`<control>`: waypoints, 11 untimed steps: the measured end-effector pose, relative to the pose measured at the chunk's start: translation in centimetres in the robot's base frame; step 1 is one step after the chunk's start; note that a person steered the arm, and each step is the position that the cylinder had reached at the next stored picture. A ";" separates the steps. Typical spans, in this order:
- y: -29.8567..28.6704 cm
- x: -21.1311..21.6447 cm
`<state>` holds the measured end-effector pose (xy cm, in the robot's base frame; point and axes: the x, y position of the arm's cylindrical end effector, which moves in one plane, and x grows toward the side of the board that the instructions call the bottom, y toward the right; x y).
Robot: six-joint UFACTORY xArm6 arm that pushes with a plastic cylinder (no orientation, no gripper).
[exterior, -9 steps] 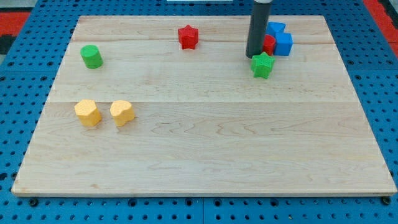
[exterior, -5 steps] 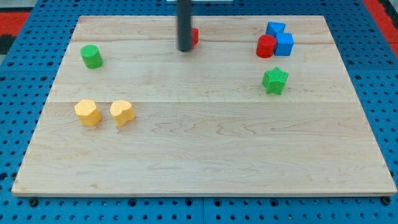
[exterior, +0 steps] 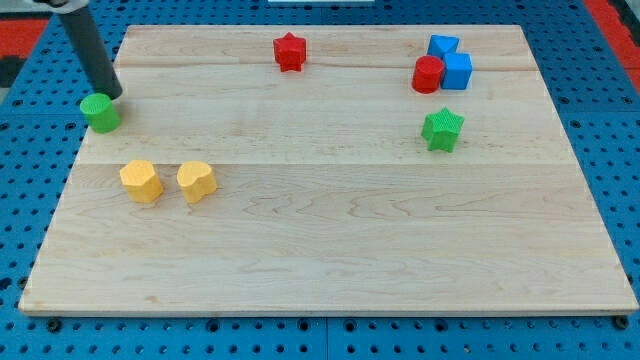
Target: Push the green circle towards the yellow heart
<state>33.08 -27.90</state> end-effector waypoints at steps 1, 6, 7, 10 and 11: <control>-0.1 0.3; -1.8 5.6; -2.5 5.8; -2.2 7.6; -1.6 7.8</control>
<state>40.86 -29.45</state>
